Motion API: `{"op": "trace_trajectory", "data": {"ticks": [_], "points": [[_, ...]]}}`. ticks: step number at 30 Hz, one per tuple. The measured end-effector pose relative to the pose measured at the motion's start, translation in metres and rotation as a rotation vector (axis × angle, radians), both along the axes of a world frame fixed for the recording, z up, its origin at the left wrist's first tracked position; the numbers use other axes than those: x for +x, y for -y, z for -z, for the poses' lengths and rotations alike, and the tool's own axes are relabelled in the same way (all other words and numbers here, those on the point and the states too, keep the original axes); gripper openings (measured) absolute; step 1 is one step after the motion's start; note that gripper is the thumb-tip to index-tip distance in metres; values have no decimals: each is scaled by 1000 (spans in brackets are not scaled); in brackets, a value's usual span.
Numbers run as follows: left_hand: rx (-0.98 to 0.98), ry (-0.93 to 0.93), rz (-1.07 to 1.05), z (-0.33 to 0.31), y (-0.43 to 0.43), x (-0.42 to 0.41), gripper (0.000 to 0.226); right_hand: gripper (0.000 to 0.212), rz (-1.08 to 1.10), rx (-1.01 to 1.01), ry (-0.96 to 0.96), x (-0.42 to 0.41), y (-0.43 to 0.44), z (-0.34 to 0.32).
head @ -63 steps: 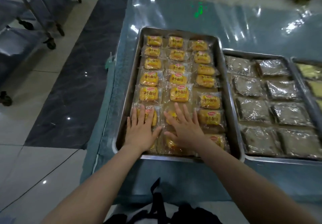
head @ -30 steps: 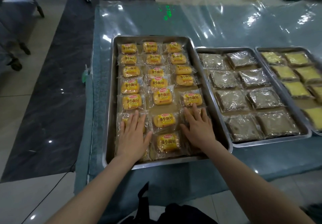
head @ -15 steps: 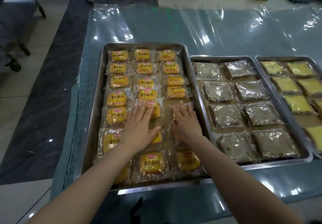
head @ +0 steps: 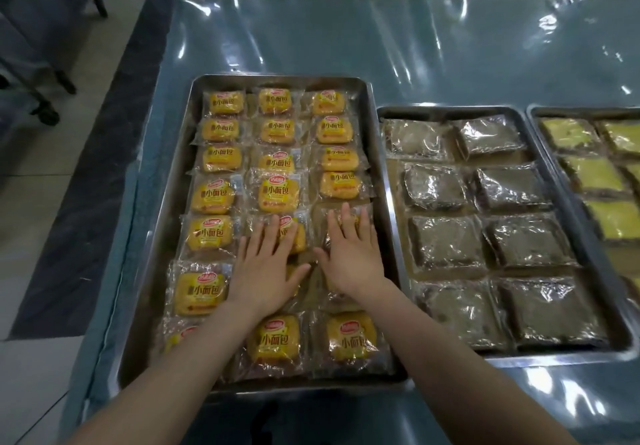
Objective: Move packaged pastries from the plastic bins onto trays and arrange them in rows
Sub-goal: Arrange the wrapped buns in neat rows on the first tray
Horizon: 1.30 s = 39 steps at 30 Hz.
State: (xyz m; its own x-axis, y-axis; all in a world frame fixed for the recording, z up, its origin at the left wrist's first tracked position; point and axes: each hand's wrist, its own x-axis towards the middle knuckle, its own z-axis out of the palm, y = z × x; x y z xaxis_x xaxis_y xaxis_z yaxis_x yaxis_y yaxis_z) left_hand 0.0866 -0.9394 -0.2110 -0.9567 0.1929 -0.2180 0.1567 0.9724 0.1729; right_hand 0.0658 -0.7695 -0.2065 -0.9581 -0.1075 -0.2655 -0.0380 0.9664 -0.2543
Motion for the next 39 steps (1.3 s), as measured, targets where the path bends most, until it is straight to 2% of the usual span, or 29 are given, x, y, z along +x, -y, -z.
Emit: {"op": "trace_trajectory", "data": {"ticks": [6,11,17,22,29,33,36,39], "points": [[40,-39,-9,-2,-4,2,74,68,-2,-10,-83,5,-2,-3],[88,-117,-40,-10,-10,-22,67,64,-32,-105,-140,-31,-8,-11],[35,-83,-69,-15,-14,-76,68,47,-40,-48,-237,-76,-10,-20],[-83,117,-29,-8,-13,-97,69,68,-115,-37,-51,-88,-14,-10],[-42,95,-38,2,-13,-73,71,74,-119,-31,27,-66,-14,2],[-19,76,-82,4,-16,-72,73,72,-90,-49,-35,-67,-10,-5],[23,0,-102,0,-15,-79,71,65,-84,-79,-129,-88,-9,-12],[39,-21,-115,-4,-12,-98,71,60,-86,-82,-146,-115,-10,-16]]}}
